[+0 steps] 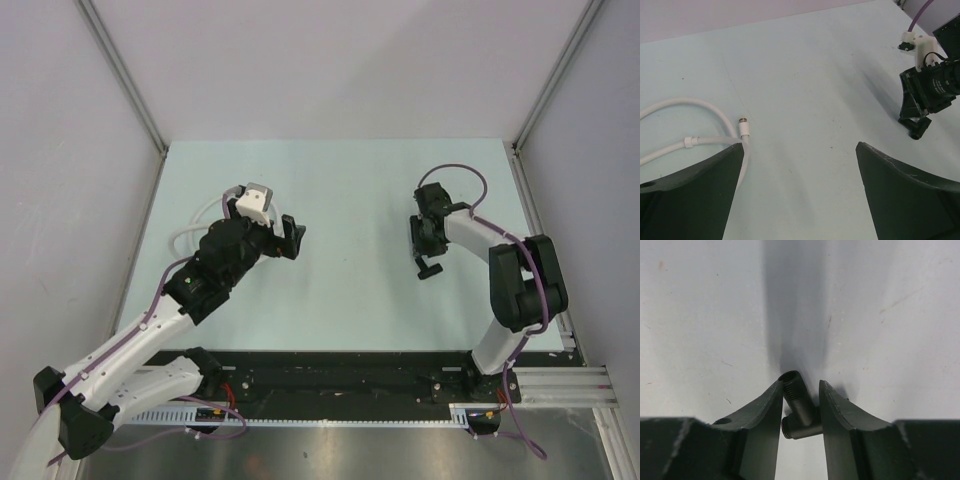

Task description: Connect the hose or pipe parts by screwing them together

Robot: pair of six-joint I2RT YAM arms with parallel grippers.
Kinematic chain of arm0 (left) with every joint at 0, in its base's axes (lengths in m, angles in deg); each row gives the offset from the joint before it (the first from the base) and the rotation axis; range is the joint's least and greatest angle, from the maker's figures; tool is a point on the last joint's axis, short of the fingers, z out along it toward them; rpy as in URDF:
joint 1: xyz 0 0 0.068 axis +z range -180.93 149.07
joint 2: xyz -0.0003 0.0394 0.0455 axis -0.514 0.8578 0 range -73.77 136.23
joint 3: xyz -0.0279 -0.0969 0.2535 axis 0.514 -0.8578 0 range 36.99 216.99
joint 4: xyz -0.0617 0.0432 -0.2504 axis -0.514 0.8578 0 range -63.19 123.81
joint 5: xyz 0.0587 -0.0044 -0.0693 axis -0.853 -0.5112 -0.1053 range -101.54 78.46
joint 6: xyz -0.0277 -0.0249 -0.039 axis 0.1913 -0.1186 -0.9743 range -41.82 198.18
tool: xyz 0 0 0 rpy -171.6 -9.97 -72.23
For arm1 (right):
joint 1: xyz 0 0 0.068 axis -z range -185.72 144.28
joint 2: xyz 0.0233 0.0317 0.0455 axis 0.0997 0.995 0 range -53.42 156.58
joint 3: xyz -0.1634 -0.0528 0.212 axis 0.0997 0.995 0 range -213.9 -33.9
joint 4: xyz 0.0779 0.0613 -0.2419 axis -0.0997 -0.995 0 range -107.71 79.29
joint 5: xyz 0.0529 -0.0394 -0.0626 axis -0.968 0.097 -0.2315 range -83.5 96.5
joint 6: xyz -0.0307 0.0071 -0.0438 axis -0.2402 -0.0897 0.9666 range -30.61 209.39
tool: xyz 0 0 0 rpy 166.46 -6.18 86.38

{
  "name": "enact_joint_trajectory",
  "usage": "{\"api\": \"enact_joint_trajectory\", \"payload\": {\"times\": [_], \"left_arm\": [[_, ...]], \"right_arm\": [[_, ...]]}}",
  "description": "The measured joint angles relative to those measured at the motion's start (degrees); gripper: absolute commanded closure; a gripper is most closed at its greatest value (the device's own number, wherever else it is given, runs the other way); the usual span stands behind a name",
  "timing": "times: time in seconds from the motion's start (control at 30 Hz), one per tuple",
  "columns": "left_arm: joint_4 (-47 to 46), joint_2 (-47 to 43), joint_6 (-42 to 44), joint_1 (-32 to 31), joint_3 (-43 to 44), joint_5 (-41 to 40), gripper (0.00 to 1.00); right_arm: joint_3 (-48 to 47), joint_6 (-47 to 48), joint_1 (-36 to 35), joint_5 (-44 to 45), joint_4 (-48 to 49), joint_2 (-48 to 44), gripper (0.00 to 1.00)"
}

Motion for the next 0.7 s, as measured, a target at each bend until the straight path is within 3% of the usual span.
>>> {"api": "enact_joint_trajectory", "payload": {"times": [0.7], "left_arm": [[0.0,0.0,0.0,0.0,0.1,0.4,0.0]], "right_arm": [[-0.5,0.5,-0.7,-1.9,-1.8,2.4,0.64]]}}
